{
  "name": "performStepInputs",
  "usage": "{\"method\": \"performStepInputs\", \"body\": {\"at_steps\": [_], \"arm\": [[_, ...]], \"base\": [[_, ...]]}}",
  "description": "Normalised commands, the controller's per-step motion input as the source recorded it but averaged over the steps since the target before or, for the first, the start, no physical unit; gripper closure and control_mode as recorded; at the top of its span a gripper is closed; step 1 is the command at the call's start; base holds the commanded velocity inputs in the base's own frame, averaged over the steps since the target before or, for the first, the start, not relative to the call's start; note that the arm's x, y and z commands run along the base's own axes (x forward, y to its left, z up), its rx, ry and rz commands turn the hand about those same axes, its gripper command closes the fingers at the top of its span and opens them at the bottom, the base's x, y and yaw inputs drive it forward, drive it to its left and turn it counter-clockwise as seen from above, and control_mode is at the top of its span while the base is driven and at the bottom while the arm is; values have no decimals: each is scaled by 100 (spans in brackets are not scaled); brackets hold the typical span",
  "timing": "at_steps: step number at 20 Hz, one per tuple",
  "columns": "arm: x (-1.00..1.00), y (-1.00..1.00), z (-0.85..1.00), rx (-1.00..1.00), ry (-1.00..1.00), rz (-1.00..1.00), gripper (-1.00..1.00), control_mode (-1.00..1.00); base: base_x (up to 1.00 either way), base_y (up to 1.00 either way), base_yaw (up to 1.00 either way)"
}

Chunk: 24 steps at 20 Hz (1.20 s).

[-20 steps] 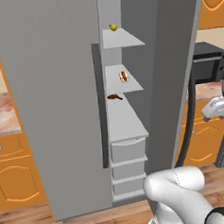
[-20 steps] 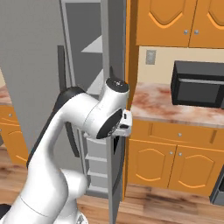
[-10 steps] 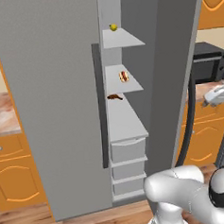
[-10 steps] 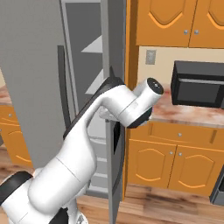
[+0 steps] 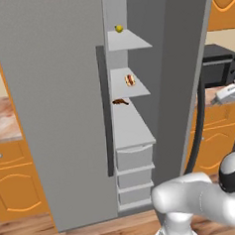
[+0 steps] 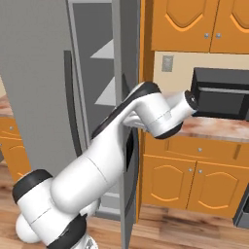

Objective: Store the hot dog in the freezer for long-term storage. Close the freezer door after placing the cooked food.

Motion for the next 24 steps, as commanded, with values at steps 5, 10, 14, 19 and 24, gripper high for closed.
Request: {"method": "performStepInputs", "body": {"at_steps": [5,10,14,19,24], "arm": [[36,0,-7,6,-11,5,-100,-100],[25,0,-8,4,-2,5,-100,-100],[20,0,-7,5,-4,8,-100,-100],[11,11,-7,3,-1,6,-100,-100],[0,41,-3,0,-2,1,-100,-100]], "base": [[0,0,0],[0,0,0],[0,0,0],[0,0,0],[0,0,0]]}}
